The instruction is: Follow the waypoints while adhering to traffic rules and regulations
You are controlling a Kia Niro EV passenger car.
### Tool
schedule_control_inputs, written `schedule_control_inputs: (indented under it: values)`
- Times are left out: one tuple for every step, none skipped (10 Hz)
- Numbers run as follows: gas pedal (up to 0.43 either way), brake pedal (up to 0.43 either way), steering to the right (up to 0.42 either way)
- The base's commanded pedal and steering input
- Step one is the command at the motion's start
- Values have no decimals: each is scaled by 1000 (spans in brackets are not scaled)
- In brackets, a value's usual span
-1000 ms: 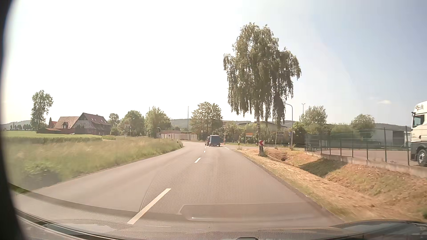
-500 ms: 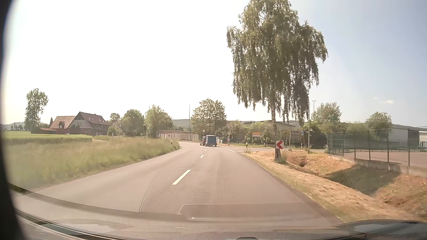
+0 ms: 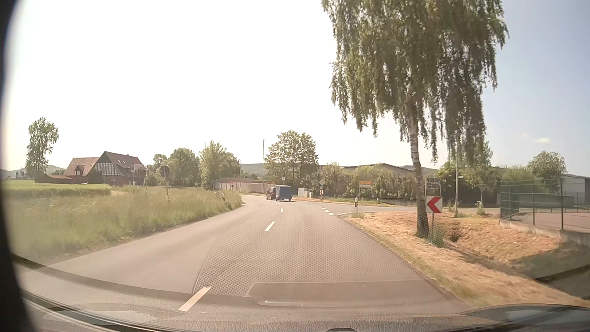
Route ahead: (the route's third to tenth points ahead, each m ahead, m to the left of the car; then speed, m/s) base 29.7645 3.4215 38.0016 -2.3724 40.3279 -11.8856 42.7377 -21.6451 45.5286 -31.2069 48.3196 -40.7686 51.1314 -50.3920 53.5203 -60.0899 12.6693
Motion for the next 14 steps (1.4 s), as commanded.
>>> schedule_control_inputs:
  values:
    - [0,238,-11]
    - [0,250,-12]
    - [0,250,-12]
    - [0,262,-12]
    - [0,268,-12]
    - [0,274,-12]
    - [0,274,-11]
    - [0,274,-8]
    - [0,274,-2]
    - [0,280,2]
    - [0,280,12]
    - [0,287,22]
    - [0,287,32]
    - [0,293,47]
